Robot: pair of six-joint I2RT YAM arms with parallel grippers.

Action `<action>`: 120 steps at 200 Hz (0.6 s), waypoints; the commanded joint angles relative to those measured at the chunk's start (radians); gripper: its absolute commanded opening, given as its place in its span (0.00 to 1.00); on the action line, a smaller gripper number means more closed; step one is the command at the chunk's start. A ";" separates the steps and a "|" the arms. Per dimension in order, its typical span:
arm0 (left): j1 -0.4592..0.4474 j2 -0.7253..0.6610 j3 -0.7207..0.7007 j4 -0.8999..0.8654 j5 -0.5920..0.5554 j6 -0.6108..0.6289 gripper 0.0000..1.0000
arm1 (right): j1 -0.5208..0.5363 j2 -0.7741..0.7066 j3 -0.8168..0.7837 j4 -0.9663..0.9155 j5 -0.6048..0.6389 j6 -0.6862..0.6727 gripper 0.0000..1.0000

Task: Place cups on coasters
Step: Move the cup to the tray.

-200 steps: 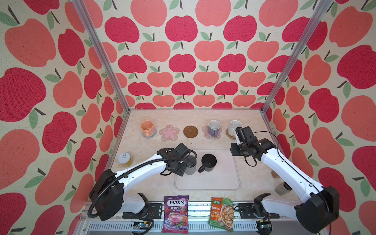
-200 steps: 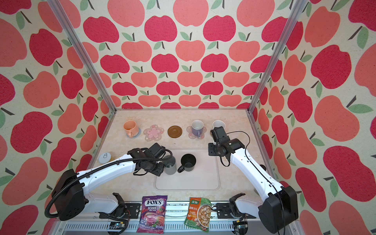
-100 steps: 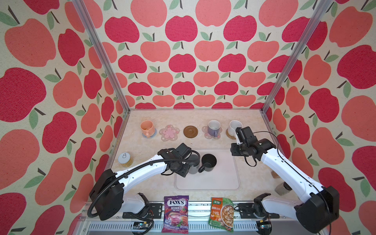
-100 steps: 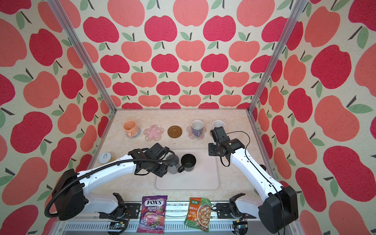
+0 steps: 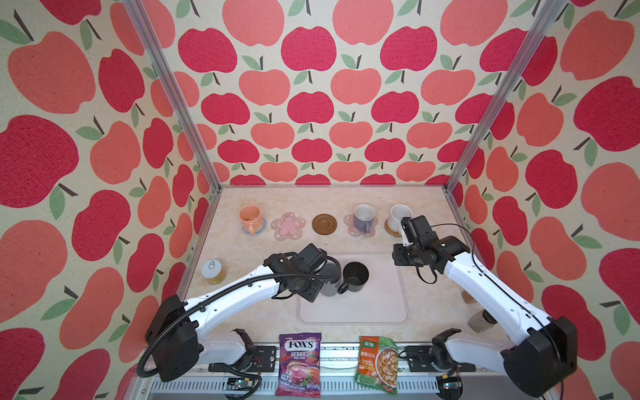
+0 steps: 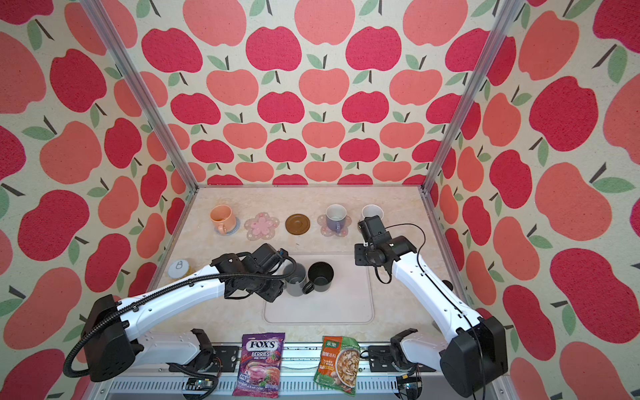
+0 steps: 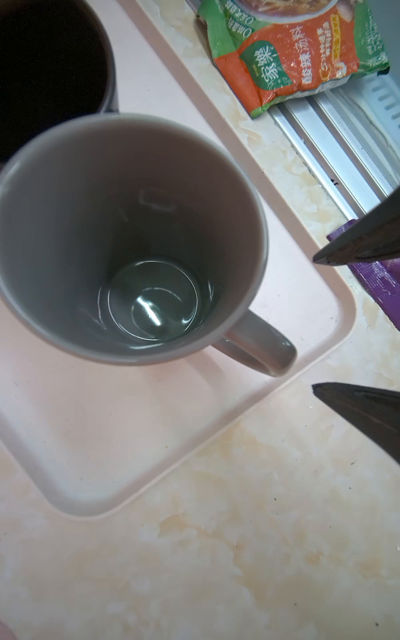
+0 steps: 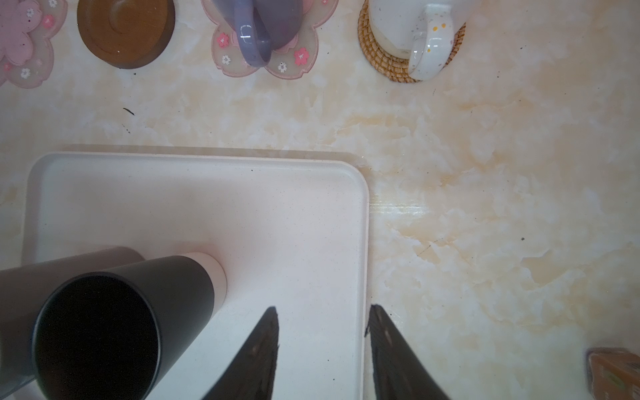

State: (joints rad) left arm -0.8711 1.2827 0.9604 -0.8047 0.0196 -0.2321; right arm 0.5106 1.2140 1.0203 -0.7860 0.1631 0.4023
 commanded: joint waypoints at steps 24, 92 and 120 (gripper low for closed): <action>0.013 -0.015 -0.028 0.082 -0.062 0.101 0.58 | 0.005 -0.020 0.001 -0.025 -0.013 0.010 0.46; 0.084 0.073 -0.021 0.149 0.050 0.154 0.58 | 0.005 -0.023 0.017 -0.044 -0.002 0.004 0.46; 0.084 0.109 -0.022 0.193 0.091 0.136 0.58 | 0.004 -0.013 0.021 -0.042 -0.004 0.004 0.46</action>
State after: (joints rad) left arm -0.7895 1.3659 0.9451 -0.6708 0.0509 -0.1047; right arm 0.5106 1.2079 1.0210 -0.8028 0.1623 0.4023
